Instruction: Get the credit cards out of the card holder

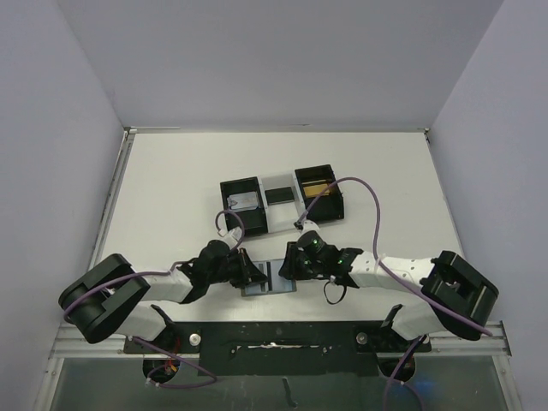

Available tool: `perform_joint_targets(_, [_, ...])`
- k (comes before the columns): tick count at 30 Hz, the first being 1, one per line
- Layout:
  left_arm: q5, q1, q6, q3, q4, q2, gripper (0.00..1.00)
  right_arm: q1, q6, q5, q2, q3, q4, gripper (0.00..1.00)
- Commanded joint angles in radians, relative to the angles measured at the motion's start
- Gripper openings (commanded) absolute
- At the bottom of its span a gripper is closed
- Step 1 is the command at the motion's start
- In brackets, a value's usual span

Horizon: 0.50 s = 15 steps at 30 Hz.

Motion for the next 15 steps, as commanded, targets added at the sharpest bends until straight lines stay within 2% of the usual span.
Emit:
perform_joint_targets(1, [-0.002, 0.008, 0.012, -0.002, 0.038, -0.041, 0.00, -0.003, -0.048, -0.074, -0.041, 0.050, 0.055, 0.28])
perform_joint_targets(3, [-0.007, 0.008, 0.003, -0.005, 0.047, -0.040, 0.00, -0.003, -0.041, -0.059, -0.022, 0.057, 0.059, 0.29])
perform_joint_targets(7, [0.003, 0.007, -0.042, -0.040, 0.145, -0.016, 0.00, 0.003, 0.047, 0.082, 0.059, 0.087, -0.090, 0.27])
perform_joint_targets(10, [-0.013, 0.008, -0.061, -0.048, 0.176, -0.004, 0.10, 0.009, 0.074, 0.122, 0.096, 0.080, -0.136, 0.26])
perform_joint_targets(12, [-0.006, 0.006, -0.079, -0.051, 0.216, 0.012, 0.17, 0.011, 0.084, 0.095, 0.102, 0.052, -0.100, 0.26])
perform_joint_targets(15, [0.009, 0.005, -0.095, -0.050, 0.272, 0.033, 0.21, 0.012, 0.118, 0.075, 0.090, 0.008, -0.033, 0.25])
